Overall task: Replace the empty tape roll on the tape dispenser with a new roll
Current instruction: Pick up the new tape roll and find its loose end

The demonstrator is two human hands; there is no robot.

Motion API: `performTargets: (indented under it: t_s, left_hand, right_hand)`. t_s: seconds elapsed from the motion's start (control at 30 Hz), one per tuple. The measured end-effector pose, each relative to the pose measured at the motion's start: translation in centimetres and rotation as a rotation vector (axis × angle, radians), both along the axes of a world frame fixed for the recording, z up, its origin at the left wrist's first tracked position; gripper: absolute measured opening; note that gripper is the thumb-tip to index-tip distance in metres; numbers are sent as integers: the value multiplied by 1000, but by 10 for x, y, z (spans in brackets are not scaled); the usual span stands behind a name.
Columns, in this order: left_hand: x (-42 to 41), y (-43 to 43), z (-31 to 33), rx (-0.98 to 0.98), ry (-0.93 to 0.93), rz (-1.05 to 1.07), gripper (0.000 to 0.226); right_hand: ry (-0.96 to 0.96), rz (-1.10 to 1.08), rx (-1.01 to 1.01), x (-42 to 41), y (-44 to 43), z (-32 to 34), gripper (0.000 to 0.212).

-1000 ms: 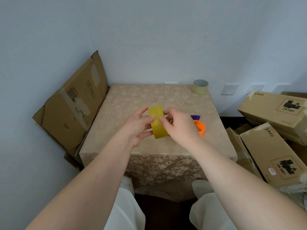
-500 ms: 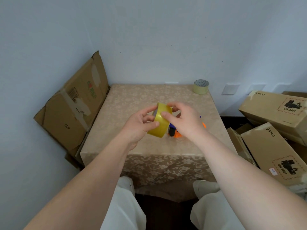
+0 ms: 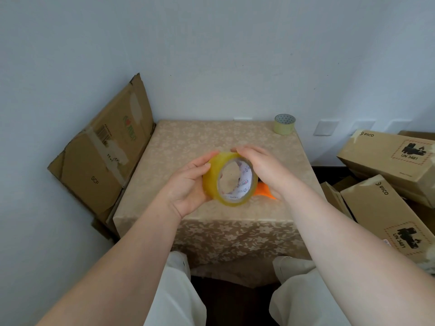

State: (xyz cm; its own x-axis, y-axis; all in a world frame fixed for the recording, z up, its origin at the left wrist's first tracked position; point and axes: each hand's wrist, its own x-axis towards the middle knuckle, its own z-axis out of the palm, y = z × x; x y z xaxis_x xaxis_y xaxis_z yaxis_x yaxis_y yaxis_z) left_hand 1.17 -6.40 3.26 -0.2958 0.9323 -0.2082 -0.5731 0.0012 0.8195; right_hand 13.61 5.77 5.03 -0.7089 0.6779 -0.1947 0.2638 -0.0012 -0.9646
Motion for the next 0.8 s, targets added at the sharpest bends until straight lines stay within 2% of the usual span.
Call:
performTargets:
  t_s: [0.2,0.33,0.4,0.57,0.63,0.8]
  left_hand:
    - [3,3,8,5,-269,65,30]
    - [-3,6,15,72,-309,102,39]
    - [-4,9,20,52,-324,129,36]
    - [-3,15,25,-43,-498,306,19]
    - [-4,16,23,-46,-542,335,18]
    - [-1,16,21,-63,-495,346,22]
  right_hand:
    - [14,-23,105,1,-1,-2,19]
    - [9,-21,64,3,-6,-4,44]
    - [32,23,-16,4,-9,-3,37]
    - [-8,136,15,5,-11,-1,29]
    - [16,152,26,6,-11,-1,18]
    - [11,166,74,4,-10,-2,10]
